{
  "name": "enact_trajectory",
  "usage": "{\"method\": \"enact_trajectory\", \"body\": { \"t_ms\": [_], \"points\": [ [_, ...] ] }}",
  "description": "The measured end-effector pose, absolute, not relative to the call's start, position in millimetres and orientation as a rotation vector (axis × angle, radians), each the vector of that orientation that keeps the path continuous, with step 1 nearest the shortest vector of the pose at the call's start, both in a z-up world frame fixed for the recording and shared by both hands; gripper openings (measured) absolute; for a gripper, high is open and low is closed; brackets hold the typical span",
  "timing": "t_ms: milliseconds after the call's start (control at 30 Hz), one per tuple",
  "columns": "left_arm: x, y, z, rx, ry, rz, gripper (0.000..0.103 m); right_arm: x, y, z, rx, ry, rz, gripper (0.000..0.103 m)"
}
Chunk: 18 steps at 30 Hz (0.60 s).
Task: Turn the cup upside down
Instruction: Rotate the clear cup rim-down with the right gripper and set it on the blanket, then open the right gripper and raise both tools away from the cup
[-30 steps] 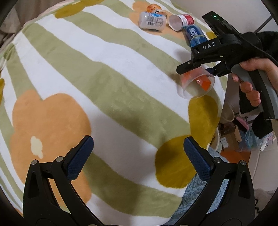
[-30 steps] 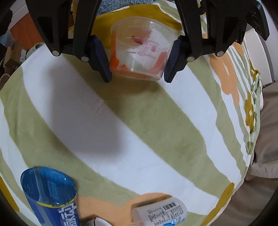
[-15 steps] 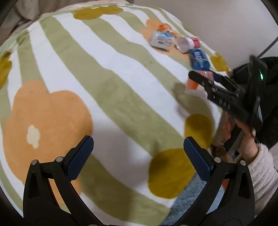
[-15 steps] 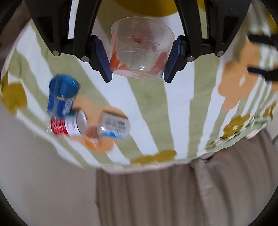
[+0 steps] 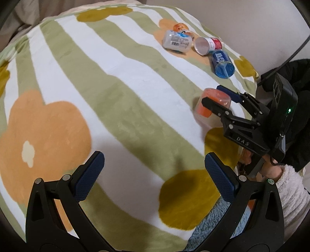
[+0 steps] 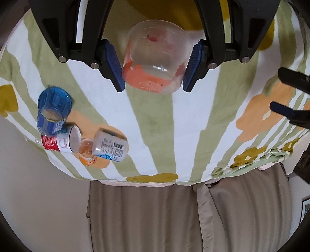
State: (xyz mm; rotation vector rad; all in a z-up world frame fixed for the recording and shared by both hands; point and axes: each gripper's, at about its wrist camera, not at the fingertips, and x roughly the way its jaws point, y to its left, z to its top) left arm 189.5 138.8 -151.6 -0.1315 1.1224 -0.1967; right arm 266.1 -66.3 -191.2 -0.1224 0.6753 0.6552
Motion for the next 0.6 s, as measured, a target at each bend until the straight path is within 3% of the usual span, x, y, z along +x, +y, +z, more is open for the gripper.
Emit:
{"method": "enact_trajectory", "body": {
  "t_ms": [333, 367, 433, 467, 500, 600],
  "points": [
    [183.8, 121.2, -140.8, -0.057, 1.090, -0.193, 0.103, 252.1, -74.9, -196.5, -0.151, 0.702, 0.668, 0.059],
    [183.0, 119.5, -139.9, -0.056, 1.088, -0.194, 0.103, 254.0, -75.2, -198.3, -0.140, 0.724, 0.672, 0.062],
    [182.0, 118.2, -138.4, -0.053, 1.086, -0.196, 0.103, 256.7, -75.1, -201.0, -0.129, 0.753, 0.657, 0.092],
    [181.4, 117.5, -137.7, -0.050, 1.085, -0.195, 0.103, 256.7, -75.6, -201.1, -0.121, 0.750, 0.649, 0.098],
    [180.7, 117.6, -137.3, -0.048, 1.085, -0.194, 0.103, 255.8, -76.6, -200.5, -0.112, 0.742, 0.649, 0.103],
    [179.4, 116.6, -136.2, -0.045, 1.084, -0.191, 0.103, 257.0, -79.1, -198.8, -0.067, 0.747, 0.659, 0.103]
  ]
}}
